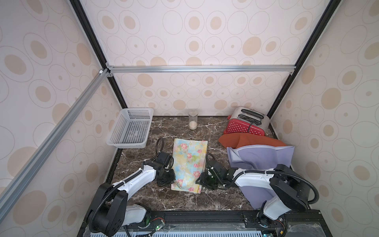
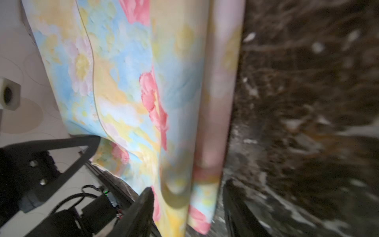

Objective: Roll up the skirts
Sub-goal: Roll the skirt at the center of the board.

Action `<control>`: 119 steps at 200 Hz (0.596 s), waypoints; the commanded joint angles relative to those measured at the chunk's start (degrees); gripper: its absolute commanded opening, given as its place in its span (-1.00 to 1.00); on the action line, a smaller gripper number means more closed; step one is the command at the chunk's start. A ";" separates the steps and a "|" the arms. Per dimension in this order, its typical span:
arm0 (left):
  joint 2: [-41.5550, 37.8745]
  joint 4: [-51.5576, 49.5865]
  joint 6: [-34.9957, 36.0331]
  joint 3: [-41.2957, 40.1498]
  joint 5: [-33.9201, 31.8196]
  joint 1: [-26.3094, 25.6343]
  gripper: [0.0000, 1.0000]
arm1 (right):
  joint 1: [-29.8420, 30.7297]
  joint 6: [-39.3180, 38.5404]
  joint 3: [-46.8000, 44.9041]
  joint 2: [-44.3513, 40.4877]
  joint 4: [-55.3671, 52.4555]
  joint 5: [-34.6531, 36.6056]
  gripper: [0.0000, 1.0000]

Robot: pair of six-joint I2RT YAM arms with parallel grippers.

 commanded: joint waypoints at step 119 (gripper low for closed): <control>0.74 -10.27 8.89 15.47 -2.37 12.25 0.45 | 8.41 -67.64 6.97 -0.28 -2.83 22.44 0.28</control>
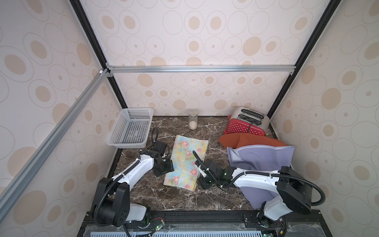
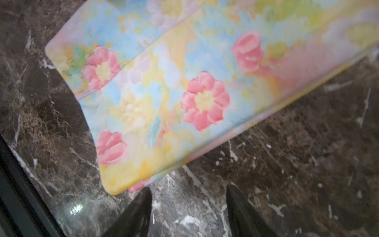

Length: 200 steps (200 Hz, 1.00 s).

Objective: Roll up the skirts
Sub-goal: Roll the skirt at the center of the board.

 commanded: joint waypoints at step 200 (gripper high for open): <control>-17.74 5.24 -14.79 -6.27 -3.70 7.83 0.87 | 9.94 -52.43 1.04 7.82 4.38 7.42 0.28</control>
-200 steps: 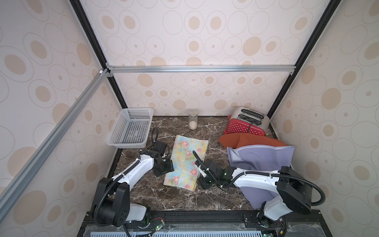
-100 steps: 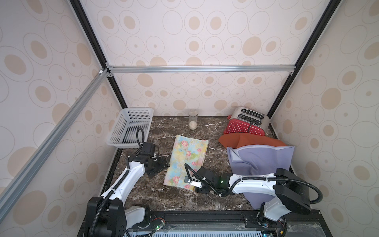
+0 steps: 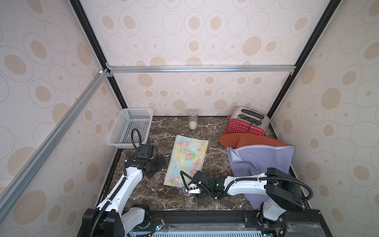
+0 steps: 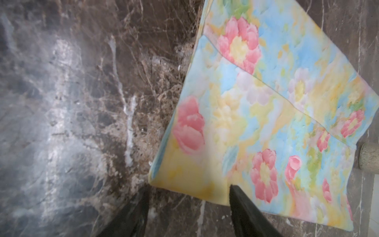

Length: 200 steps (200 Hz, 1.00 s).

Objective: Roll up the skirts
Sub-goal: Roll the skirt at the center of the board.

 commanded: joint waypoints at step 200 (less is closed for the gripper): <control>-6.41 2.00 -4.65 -0.18 -4.86 -1.39 0.68 | -11.92 41.00 11.61 4.12 -3.65 -22.50 -1.00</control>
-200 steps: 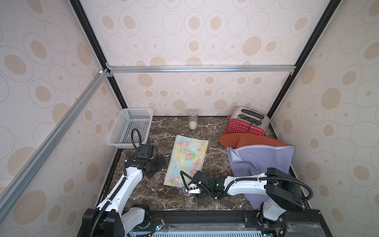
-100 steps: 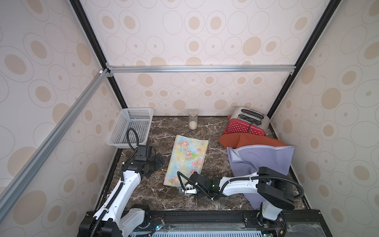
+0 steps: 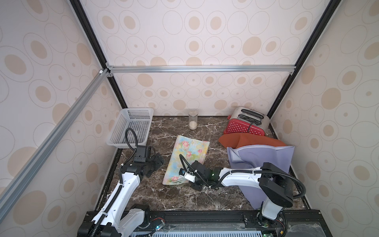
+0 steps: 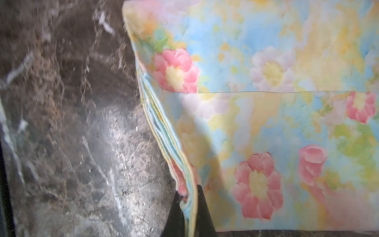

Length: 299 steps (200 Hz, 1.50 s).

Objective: Roll up the skirts
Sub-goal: Roll the skirt at the center of the board.

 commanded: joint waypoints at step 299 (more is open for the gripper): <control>10.98 16.05 -0.63 -2.52 3.15 -22.79 0.61 | -26.07 56.29 6.56 14.06 8.06 -39.11 -1.00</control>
